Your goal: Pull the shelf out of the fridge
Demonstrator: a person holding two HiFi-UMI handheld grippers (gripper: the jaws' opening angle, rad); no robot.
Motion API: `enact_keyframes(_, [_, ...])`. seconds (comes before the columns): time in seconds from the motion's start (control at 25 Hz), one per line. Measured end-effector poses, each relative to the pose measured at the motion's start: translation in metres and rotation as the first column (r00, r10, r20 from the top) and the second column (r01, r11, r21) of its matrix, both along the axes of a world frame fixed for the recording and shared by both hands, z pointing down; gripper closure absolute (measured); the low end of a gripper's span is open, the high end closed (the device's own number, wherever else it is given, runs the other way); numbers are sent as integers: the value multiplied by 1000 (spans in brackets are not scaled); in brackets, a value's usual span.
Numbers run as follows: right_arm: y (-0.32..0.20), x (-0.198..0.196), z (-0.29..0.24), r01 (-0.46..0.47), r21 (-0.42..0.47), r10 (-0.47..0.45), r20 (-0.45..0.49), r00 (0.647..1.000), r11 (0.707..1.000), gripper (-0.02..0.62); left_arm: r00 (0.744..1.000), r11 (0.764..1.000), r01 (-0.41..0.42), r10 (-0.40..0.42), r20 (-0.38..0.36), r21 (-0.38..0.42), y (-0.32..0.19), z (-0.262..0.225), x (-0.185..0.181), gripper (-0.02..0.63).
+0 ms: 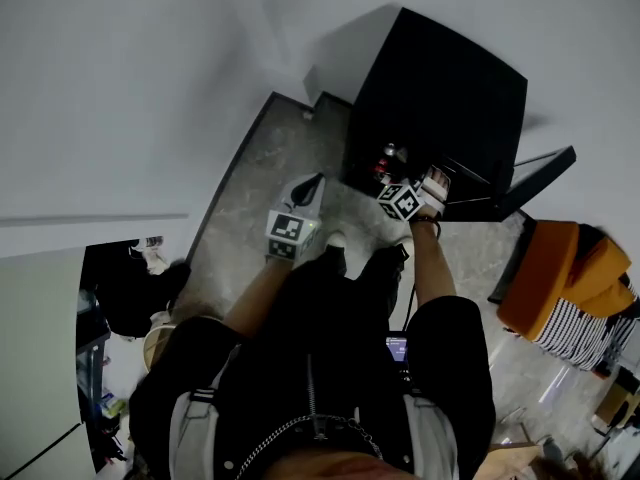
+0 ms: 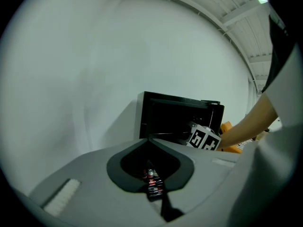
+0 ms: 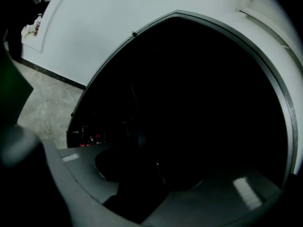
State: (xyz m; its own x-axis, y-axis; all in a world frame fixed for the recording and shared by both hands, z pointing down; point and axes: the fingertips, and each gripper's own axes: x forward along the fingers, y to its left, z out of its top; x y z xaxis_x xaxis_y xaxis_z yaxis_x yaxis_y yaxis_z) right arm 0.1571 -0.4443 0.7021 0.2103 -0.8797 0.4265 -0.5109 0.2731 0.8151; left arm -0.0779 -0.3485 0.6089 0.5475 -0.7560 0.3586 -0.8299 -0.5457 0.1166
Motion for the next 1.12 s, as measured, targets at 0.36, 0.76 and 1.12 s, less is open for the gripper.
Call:
enact_keyframes(0.36, [-13,11,10,-28,3,28,-79,996,1000,465,999,999,42,-42,-7,-26,6,12,-22,606])
enact_keyframes(0.76, [-24,16,11,7,27,-3,-142,990,1000,522,999,999,28,-29,-22,-29,7,16,-18,606])
enact_keyframes(1.12, [-7,9,4,-7,60,14,-119,993,998,520,1000,998,-3,1,-28,-56,4,21,-7,606])
